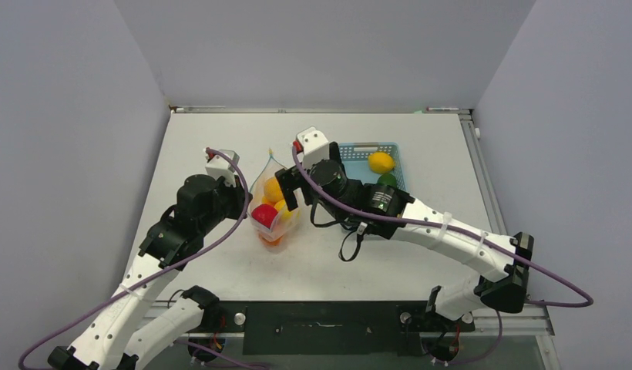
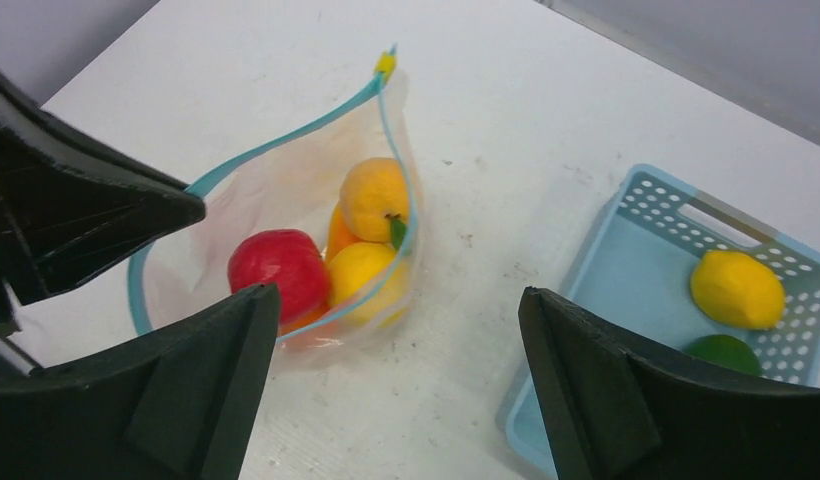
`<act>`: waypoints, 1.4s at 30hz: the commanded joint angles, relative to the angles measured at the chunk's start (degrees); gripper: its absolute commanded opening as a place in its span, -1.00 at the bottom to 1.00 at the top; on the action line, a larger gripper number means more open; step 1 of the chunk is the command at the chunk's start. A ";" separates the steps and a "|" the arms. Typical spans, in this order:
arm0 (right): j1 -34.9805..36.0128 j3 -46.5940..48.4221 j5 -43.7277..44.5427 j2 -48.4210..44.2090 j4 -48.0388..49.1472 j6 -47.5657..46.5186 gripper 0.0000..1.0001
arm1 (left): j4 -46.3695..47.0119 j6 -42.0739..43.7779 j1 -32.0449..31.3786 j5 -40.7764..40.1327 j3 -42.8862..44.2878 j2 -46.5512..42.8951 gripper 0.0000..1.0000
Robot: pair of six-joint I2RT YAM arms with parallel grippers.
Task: Place the food in the zip-top bag and seal the zipper
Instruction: Place the fake fruit in the zipper food storage bag, then pick up the fake fruit from the bin.
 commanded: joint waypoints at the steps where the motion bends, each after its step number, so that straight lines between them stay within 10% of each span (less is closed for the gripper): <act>1: -3.36 -2.20 5.80 -4.65 0.88 1.38 0.86 | 3.53 -0.19 0.28 0.13 0.18 -0.51 -1.00; 27: -33.96 -21.12 0.32 -2.93 0.53 12.96 0.94 | 3.44 -0.19 0.43 0.10 0.22 -0.19 -1.00; 42: -39.24 -24.33 -0.85 5.28 4.93 21.52 0.82 | 3.34 -0.10 0.45 -0.04 0.24 -0.08 -1.00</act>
